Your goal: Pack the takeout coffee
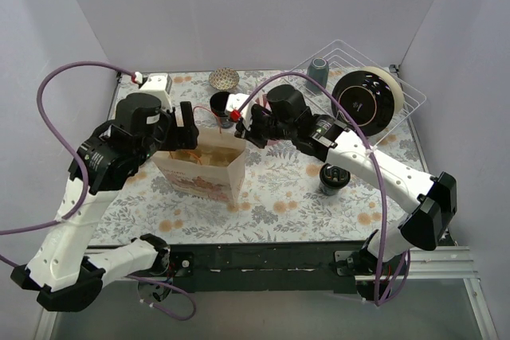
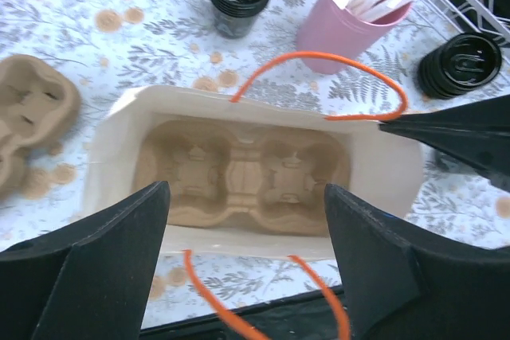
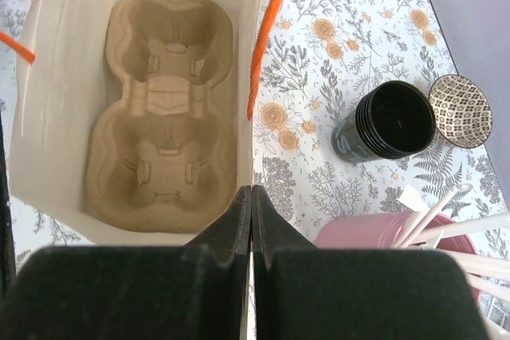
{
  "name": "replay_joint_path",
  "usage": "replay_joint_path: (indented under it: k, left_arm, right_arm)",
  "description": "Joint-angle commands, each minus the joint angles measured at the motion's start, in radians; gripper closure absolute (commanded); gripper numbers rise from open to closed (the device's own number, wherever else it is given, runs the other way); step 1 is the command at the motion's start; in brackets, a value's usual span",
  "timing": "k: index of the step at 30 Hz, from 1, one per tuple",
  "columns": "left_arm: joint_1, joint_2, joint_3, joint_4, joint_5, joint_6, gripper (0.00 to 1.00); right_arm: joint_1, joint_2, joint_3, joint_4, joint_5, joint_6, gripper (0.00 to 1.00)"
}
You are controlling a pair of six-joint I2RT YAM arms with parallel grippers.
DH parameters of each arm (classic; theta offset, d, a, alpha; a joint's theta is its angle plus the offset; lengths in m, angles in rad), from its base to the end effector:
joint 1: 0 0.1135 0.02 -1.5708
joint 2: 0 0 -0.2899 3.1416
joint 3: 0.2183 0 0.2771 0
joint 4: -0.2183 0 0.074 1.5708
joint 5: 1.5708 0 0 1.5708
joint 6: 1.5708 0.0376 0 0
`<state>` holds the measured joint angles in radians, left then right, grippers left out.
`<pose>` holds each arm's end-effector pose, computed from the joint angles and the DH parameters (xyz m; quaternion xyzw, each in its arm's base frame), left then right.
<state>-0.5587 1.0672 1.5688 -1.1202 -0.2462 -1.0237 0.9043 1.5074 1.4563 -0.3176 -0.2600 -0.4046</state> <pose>0.1562 -0.0868 0.4860 -0.2580 0.8454 -0.2468 0.3974 0.2260 0.3029 0.4092 -0.5560 0.6042 0.2422 0.5169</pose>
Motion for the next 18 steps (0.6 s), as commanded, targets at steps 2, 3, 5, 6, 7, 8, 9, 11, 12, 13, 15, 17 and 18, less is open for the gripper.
replay_joint_path:
  k: [2,3,5,6,7,8,9,11,12,13,15,17,18]
  left_arm:
    - [0.000,-0.044,-0.061,-0.020,-0.155,0.126,0.24]
    - [0.000,-0.052,-0.078,-0.009,-0.159,0.158,0.24]
    - [0.000,-0.061,-0.125,0.032,-0.192,0.192,0.27]
    - [0.000,-0.059,-0.137,0.046,-0.199,0.223,0.28]
    - [0.000,-0.059,-0.156,0.080,-0.212,0.240,0.28]
    - [0.000,-0.059,-0.171,0.095,-0.222,0.261,0.28]
    - [-0.001,-0.055,-0.191,0.106,-0.231,0.289,0.28]
    - [0.000,-0.032,-0.190,0.118,-0.274,0.293,0.29]
    - [-0.001,-0.023,-0.169,0.122,-0.269,0.295,0.29]
    - [0.000,-0.016,-0.162,0.141,-0.259,0.310,0.29]
    - [0.000,0.000,-0.147,0.164,-0.254,0.333,0.26]
    - [0.000,0.011,-0.118,0.184,-0.230,0.341,0.23]
    - [0.000,0.023,-0.090,0.177,-0.152,0.335,0.21]
  right_arm:
    - [-0.004,-0.049,-0.042,-0.100,-0.027,-0.069,0.99]
    - [-0.004,-0.056,-0.045,-0.107,-0.028,-0.071,0.99]
    - [-0.004,-0.076,-0.051,-0.115,-0.042,-0.083,0.99]
    - [-0.004,-0.091,-0.053,-0.120,-0.048,-0.089,0.99]
    - [-0.004,-0.099,-0.054,-0.126,-0.054,-0.097,0.99]
    - [-0.002,-0.105,-0.056,-0.130,-0.061,-0.105,0.99]
    - [-0.002,-0.116,-0.059,-0.136,-0.061,-0.112,0.99]
    - [-0.004,-0.118,-0.053,-0.167,-0.073,-0.119,0.99]
    - [-0.004,-0.122,-0.047,-0.175,-0.080,-0.131,0.99]
    - [-0.004,-0.122,-0.047,-0.181,-0.090,-0.135,0.99]
    - [-0.004,-0.115,-0.047,-0.186,-0.094,-0.163,0.99]
    - [-0.004,-0.098,-0.044,-0.196,-0.082,-0.181,0.99]
    - [-0.005,-0.075,-0.036,-0.201,-0.076,-0.189,0.99]
